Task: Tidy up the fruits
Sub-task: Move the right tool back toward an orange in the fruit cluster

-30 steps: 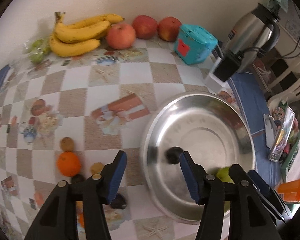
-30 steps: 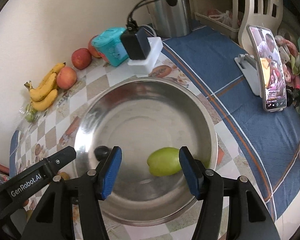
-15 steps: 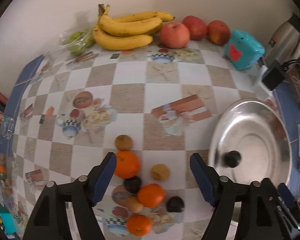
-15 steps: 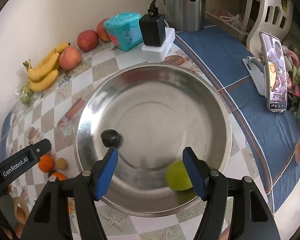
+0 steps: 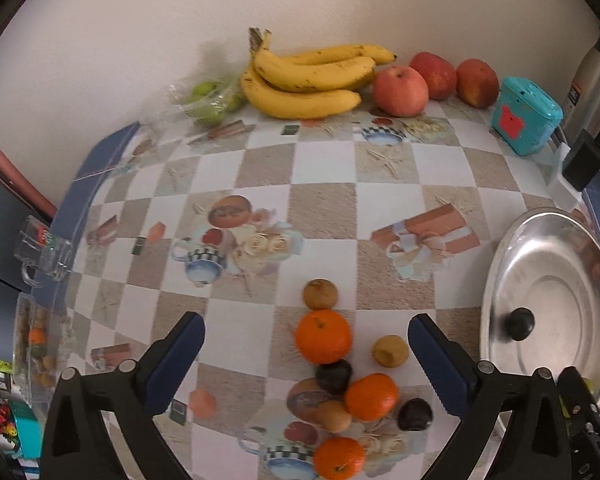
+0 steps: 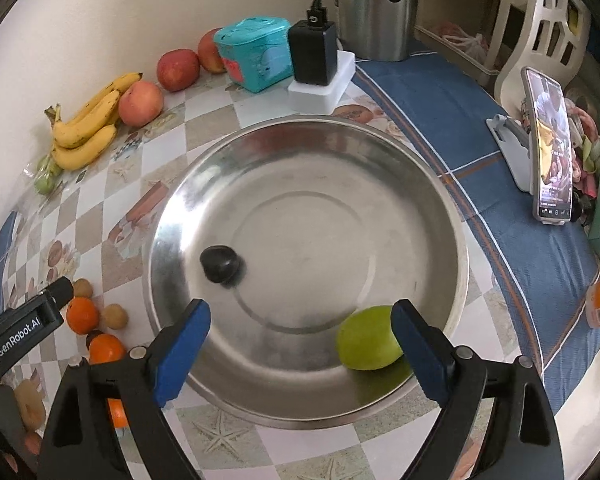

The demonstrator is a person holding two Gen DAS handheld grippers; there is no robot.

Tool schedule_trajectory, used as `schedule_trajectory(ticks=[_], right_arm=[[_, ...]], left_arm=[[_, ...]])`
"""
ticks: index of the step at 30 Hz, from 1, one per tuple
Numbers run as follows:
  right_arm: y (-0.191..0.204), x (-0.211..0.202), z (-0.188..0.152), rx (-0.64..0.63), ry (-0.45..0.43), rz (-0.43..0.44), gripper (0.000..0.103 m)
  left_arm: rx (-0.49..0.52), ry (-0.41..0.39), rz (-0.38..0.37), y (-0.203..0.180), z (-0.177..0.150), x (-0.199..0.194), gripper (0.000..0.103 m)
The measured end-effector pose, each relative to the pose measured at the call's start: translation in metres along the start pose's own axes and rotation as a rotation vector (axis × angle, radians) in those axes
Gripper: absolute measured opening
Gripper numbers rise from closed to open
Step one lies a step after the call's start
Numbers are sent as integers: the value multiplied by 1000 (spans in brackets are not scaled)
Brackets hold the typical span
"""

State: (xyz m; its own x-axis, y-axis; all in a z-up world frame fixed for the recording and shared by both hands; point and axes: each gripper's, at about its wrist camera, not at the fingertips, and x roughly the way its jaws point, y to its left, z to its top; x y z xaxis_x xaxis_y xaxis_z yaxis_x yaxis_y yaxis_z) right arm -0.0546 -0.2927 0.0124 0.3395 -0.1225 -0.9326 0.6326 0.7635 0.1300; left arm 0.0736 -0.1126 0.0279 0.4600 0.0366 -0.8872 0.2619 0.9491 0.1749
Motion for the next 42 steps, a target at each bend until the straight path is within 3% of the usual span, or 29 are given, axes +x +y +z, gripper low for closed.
schedule_trajectory(ticks=[11,17,24,35,42], right_arm=[[20,-29,-10,-59,-128,51,92],[35,-25,-22,-104,-79,79,92],[61,-16,-43,-170,0,102,92],[103,-21,-64,-290,20,155,92],[111,-23,-63,-286,19,230,92]], left_arm=[[-35,-54,31,24,-17,-15,103],[-50,-59,28,39,-32,-16,103],[-112,8,29,68,-50,-1,103],[-201,-11,5,111,-57,-11,103],[-250,-13,-42,128,-55,-13,103]])
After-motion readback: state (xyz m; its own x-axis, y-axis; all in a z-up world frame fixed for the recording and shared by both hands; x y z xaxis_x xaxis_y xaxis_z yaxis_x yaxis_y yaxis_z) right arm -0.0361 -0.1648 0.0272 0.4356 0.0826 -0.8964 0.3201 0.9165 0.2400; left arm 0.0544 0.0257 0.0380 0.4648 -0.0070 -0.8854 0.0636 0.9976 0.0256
